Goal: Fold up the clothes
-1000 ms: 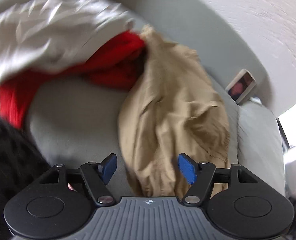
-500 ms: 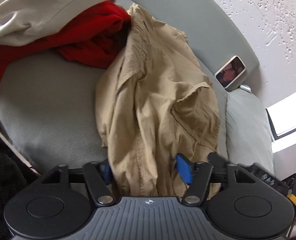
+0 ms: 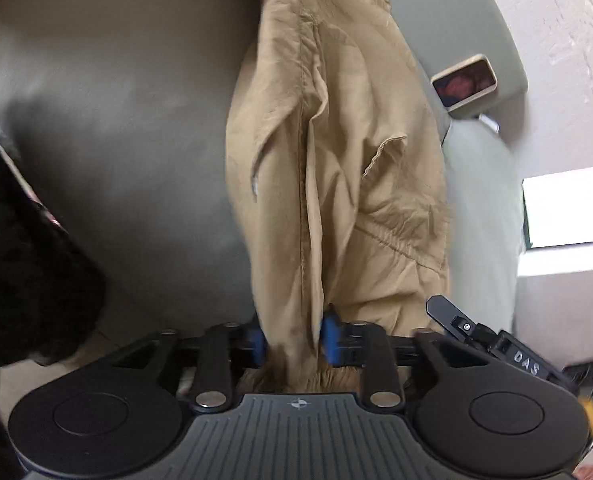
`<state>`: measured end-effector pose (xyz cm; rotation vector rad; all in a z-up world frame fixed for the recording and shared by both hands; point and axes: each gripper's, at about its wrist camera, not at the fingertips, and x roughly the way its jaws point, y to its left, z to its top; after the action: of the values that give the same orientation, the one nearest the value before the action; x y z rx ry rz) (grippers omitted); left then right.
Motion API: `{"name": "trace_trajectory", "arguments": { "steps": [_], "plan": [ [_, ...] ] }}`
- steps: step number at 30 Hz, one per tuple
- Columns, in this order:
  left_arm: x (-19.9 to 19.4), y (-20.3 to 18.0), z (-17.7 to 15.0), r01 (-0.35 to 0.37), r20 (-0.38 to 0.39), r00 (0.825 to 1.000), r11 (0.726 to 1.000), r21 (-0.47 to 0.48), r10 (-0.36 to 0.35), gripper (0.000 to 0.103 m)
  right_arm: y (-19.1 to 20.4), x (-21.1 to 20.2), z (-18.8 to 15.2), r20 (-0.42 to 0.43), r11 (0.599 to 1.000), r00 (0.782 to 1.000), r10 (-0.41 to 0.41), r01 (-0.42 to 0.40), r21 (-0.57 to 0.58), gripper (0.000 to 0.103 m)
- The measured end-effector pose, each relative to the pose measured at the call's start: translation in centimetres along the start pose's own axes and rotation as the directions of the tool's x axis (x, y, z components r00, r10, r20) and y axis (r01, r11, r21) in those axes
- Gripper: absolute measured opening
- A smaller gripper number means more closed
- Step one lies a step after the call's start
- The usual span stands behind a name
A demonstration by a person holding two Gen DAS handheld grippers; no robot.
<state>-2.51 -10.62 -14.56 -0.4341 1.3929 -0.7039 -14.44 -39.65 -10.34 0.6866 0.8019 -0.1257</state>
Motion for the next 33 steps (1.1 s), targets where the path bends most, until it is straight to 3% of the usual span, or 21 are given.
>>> {"name": "trace_trajectory", "arguments": {
  "steps": [2,3,6,8,11,13,15,16,18,22,25,26,29,31,33],
  "plan": [
    [-2.2,-0.7,-0.6,-0.043,0.049,0.998,0.994,0.103,0.038,0.048,0.0,0.7,-0.2,-0.083,0.996,0.992,-0.092,0.09,-0.023,0.028],
    [-3.5,-1.3,-0.7,-0.062,0.094,0.994,0.986,0.155,0.048,0.047,0.0,0.1,-0.1,-0.076,0.994,0.992,-0.105,0.104,-0.022,0.039],
    [-6.8,-3.4,-1.0,-0.098,0.219,0.975,0.949,0.3,0.031,0.041,0.6,-3.3,1.1,0.038,0.994,0.994,-0.099,0.1,-0.037,0.05],
    [-8.1,-5.2,-0.8,-0.083,0.269,0.963,0.924,0.374,-0.023,0.03,1.4,-5.6,2.3,0.117,0.992,0.988,-0.098,0.106,-0.071,0.05],
    [-8.3,-7.7,0.2,-0.033,0.275,0.956,0.892,0.451,-0.104,0.02,2.8,-7.4,4.1,0.193,0.983,0.977,-0.092,0.12,-0.141,0.05],
    [-6.6,-9.3,1.5,-0.033,0.266,0.957,0.874,0.485,-0.111,0.016,3.5,-7.4,5.3,0.212,0.974,0.974,-0.079,0.12,-0.19,0.049],
    [-4.1,-10.4,2.9,-0.066,0.259,0.963,0.867,0.494,-0.074,0.007,4.0,-6.7,6.5,0.217,0.965,0.974,-0.058,0.11,-0.237,0.045],
    [-2.9,-10.8,3.6,-0.083,0.255,0.965,0.864,0.497,-0.054,0.001,4.1,-5.6,7.0,0.205,0.961,0.978,-0.038,0.092,-0.26,0.04],
    [-0.6,-10.8,4.7,-0.122,0.25,0.968,0.857,0.501,-0.008,0.0,4.6,-2.4,7.9,0.156,0.955,0.988,-0.007,0.053,-0.292,0.024],
    [3.0,-10.3,7.0,-0.199,0.246,0.966,0.848,0.491,0.084,0.0,5.2,4.5,9.3,0.04,0.946,0.999,0.032,-0.018,-0.323,0.019],
    [4.9,-7.8,8.2,-0.212,0.2,0.97,0.871,0.444,0.135,0.002,4.5,9.6,9.1,-0.072,0.932,0.996,0.061,-0.083,-0.354,0.019],
    [4.6,-7.1,8.1,-0.196,0.2,0.973,0.878,0.437,0.118,0.004,4.1,11.4,9.1,-0.09,0.925,0.995,0.032,-0.063,-0.374,0.019],
    [4.0,-7.3,8.1,-0.197,0.199,0.973,0.86,0.471,0.114,0.004,2.6,15.1,9.6,-0.002,0.873,0.984,-0.177,0.156,-0.462,0.0],
    [3.2,-8.2,8.3,-0.184,0.2,0.975,0.853,0.488,0.095,0.002,0.6,14.9,11.9,0.119,0.867,0.944,-0.308,0.33,-0.373,0.005],
    [2.1,-9.2,8.6,-0.147,0.201,0.978,0.855,0.498,0.052,0.001,-0.6,13.7,14.1,0.174,0.879,0.924,-0.34,0.378,-0.292,0.005]
  ]
}}
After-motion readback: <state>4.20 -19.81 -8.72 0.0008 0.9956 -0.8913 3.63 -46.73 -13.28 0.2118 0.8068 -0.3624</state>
